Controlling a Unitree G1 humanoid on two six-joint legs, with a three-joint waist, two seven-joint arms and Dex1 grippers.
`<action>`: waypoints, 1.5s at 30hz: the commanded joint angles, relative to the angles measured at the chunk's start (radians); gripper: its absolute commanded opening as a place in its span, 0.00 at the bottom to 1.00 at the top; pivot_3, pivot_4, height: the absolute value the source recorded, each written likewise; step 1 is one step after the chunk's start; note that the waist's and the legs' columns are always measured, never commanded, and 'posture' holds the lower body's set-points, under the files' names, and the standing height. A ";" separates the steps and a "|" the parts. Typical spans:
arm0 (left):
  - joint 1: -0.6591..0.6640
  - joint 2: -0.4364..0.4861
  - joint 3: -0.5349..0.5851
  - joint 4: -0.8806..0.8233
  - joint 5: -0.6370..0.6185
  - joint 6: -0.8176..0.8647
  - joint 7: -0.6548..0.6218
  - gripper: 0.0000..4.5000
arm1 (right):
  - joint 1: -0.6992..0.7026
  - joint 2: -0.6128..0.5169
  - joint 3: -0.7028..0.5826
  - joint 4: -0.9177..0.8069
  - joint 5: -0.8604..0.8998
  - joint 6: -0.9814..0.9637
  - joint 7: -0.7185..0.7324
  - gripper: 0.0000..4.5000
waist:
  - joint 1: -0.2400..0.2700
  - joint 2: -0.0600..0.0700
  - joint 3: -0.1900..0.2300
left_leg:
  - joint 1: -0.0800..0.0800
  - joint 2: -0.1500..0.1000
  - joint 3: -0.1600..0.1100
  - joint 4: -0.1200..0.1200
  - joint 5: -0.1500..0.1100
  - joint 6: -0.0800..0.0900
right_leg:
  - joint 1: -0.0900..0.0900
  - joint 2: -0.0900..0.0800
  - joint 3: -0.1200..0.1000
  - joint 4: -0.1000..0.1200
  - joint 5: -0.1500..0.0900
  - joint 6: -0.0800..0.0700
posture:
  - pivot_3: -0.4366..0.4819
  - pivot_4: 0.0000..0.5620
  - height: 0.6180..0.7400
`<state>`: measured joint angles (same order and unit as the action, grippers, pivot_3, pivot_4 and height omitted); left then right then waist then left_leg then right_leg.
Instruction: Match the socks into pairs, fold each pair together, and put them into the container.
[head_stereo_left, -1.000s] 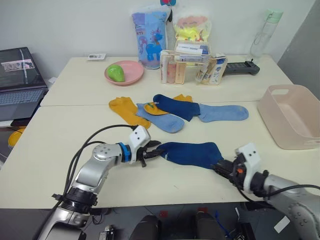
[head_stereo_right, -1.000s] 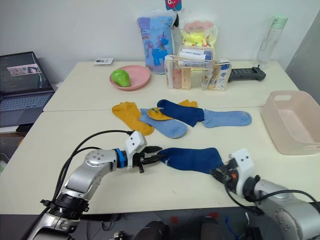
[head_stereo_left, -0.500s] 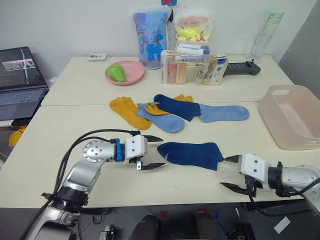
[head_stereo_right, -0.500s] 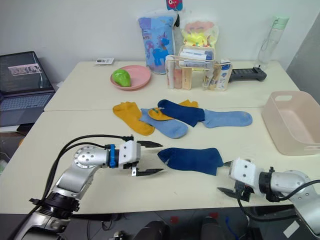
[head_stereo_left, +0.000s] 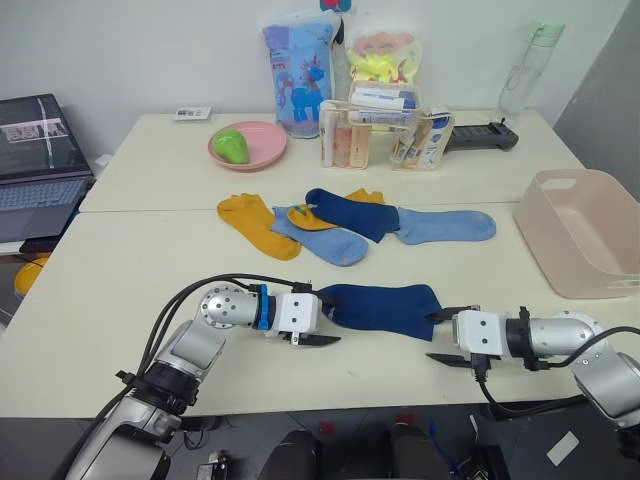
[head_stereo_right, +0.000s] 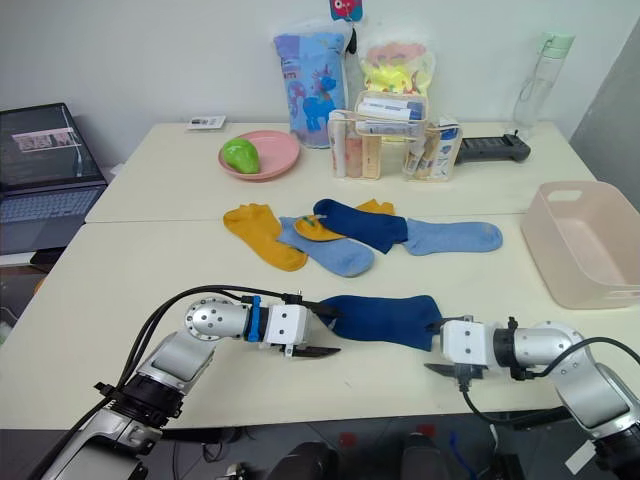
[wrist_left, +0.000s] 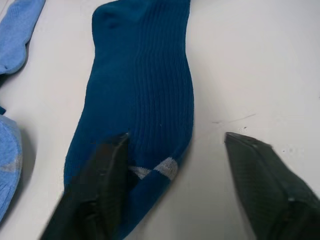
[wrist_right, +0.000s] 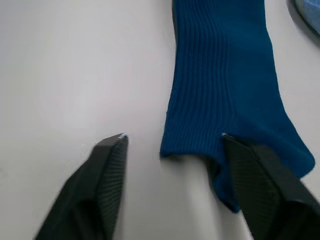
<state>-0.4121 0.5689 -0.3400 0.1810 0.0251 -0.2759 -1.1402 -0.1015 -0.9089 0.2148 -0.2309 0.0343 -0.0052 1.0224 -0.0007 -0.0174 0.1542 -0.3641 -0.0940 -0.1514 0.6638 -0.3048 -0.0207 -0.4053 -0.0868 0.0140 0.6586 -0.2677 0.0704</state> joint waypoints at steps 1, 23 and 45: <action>-0.023 0.004 0.002 0.019 0.019 -0.008 0.015 0.42 | -0.020 0.005 0.005 0.024 -0.036 -0.026 0.003 0.40 | 0.000 0.000 0.000 | 0.000 0.000 0.000 0.000 0.000 0.000 | 0.000 0.000 0.000 0.000 0.000 0.000 | 0.48 0.27 1.00; 0.009 0.016 0.147 -0.185 -0.292 0.396 -0.031 0.01 | -0.063 0.035 -0.122 -0.174 0.213 0.310 0.036 0.00 | -0.001 0.000 0.000 | -0.001 0.000 -0.001 0.000 0.000 0.000 | -0.001 -0.001 0.000 0.001 0.000 0.000 | 0.48 0.27 1.00; 0.197 0.303 0.117 -0.568 -0.471 0.812 -0.101 0.01 | 0.031 -0.096 -0.148 -0.364 0.545 0.698 0.072 0.00 | 0.001 0.000 0.001 | -0.001 0.000 -0.004 -0.001 -0.001 0.002 | 0.001 -0.002 -0.001 -0.001 0.000 0.000 | 0.48 0.27 1.00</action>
<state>-0.2003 0.8851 -0.2062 -0.3951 -0.4699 0.5533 -1.2538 -0.0478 -1.0091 0.0568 -0.6147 0.6269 0.7401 1.1036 0.0007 -0.0173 0.1550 -0.3647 -0.0940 -0.1545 0.6630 -0.3059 -0.0188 -0.4048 -0.0885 0.0130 0.6576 -0.2678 0.0702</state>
